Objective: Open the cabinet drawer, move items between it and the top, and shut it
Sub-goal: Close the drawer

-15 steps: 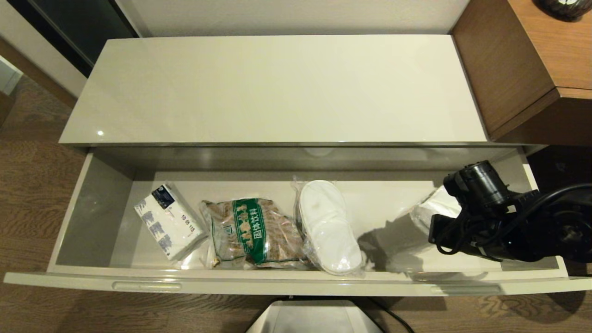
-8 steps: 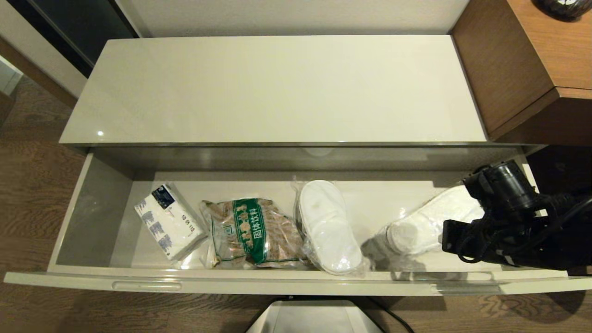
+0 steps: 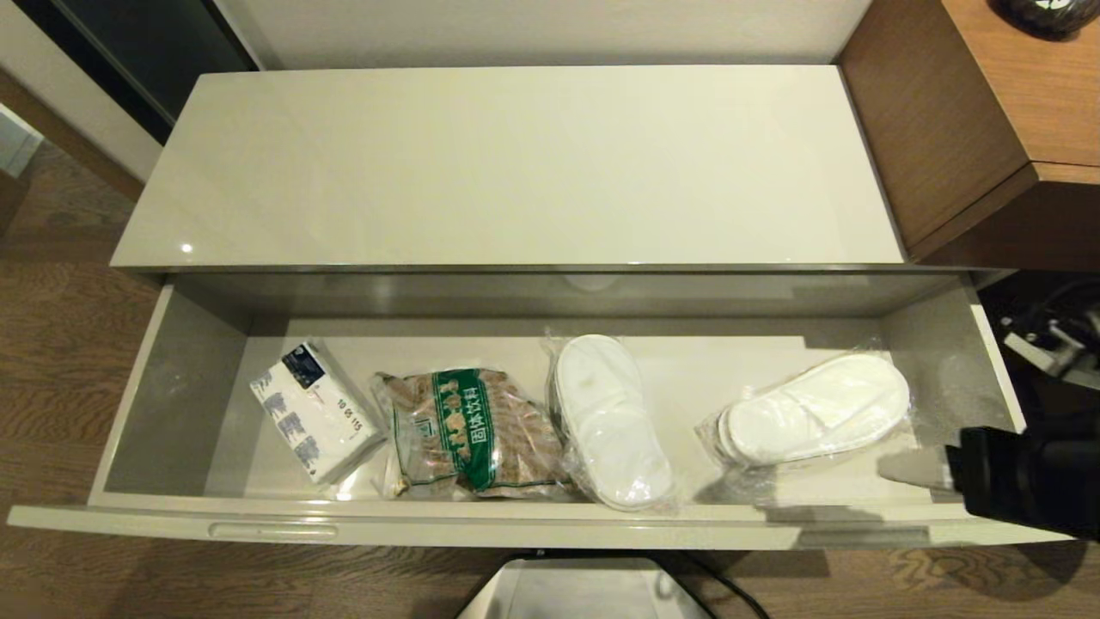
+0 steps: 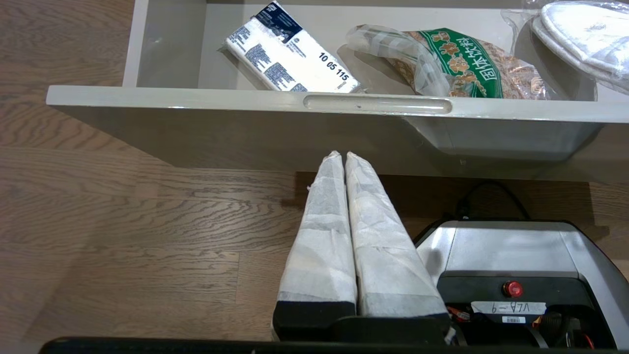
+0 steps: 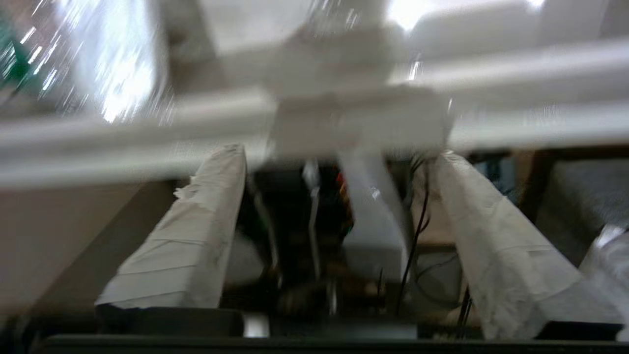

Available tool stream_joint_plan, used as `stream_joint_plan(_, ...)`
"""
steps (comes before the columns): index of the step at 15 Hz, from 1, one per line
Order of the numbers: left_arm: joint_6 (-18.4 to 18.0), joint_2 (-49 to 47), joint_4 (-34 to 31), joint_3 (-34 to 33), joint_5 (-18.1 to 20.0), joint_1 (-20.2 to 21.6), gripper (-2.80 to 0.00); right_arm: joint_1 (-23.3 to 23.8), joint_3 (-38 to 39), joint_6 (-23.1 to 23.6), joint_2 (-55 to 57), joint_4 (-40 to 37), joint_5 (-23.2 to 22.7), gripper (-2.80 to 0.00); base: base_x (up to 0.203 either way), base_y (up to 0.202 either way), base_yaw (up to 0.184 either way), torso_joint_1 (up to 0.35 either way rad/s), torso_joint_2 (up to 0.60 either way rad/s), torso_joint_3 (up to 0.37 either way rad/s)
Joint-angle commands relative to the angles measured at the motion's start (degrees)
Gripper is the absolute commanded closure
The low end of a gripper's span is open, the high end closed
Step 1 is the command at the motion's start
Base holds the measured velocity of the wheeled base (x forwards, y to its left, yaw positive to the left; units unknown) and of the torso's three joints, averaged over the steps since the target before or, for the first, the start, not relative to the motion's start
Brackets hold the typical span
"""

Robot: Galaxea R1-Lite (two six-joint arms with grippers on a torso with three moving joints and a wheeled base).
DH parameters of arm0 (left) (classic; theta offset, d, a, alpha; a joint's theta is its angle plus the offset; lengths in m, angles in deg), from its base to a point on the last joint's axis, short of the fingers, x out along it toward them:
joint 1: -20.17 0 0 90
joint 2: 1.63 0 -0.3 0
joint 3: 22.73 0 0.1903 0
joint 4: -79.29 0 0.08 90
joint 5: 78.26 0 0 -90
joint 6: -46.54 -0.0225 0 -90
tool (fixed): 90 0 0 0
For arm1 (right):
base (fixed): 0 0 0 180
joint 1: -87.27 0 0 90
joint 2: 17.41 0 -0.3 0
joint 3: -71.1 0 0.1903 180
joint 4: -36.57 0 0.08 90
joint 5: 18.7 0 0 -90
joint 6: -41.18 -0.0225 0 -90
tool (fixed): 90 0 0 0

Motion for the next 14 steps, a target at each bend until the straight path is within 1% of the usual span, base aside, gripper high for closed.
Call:
stream_joint_plan(1, 0.0, 0.0, 0.0, 0.0, 0.0, 0.0, 0.0, -0.5, -0.4, -0.1, -9.4, -5.5, -5.1, -2.8, 0.0, 0.0, 0.0, 0.0, 0.0, 0.0)
stream_joint_plan(2, 0.0, 0.0, 0.0, 0.0, 0.0, 0.1, 0.0, -0.6, -0.5, -0.1, -10.4, -7.0, -6.3, -2.8, 0.0, 0.0, 0.0, 0.0, 0.0, 0.0)
stream_joint_plan(4, 0.0, 0.0, 0.0, 0.0, 0.0, 0.0, 0.0, -0.6, -1.6, -0.1, -11.9, -9.3, -6.2, -2.8, 0.0, 0.0, 0.0, 0.0, 0.0, 0.0)
stream_joint_plan(5, 0.0, 0.0, 0.0, 0.0, 0.0, 0.0, 0.0, -0.6, -2.6, -0.5, -13.1, -12.8, -6.3, -2.8, 0.0, 0.0, 0.0, 0.0, 0.0, 0.0)
stream_joint_plan(7, 0.0, 0.0, 0.0, 0.0, 0.0, 0.0, 0.0, -0.6, -2.4, -2.7, -15.7, -16.3, -6.3, -2.8, 0.0, 0.0, 0.0, 0.0, 0.0, 0.0)
stream_joint_plan(10, 0.0, 0.0, 0.0, 0.0, 0.0, 0.0, 0.0, -0.4, -3.2, -5.9, -18.4, -24.6, -6.0, -2.8, 0.0, 0.0, 0.0, 0.0, 0.0, 0.0)
stream_joint_plan(11, 0.0, 0.0, 0.0, 0.0, 0.0, 0.0, 0.0, 0.0, -3.0, -6.3, -19.6, -26.6, -6.0, 0.0, 0.0, 0.0, 0.0, 0.0, 0.0, 0.0)
stream_joint_plan(14, 0.0, 0.0, 0.0, 0.0, 0.0, 0.0, 0.0, 0.9, 0.4, -6.3, -20.8, -28.4, -6.7, 0.0, 0.0, 0.0, 0.0, 0.0, 0.0, 0.0)
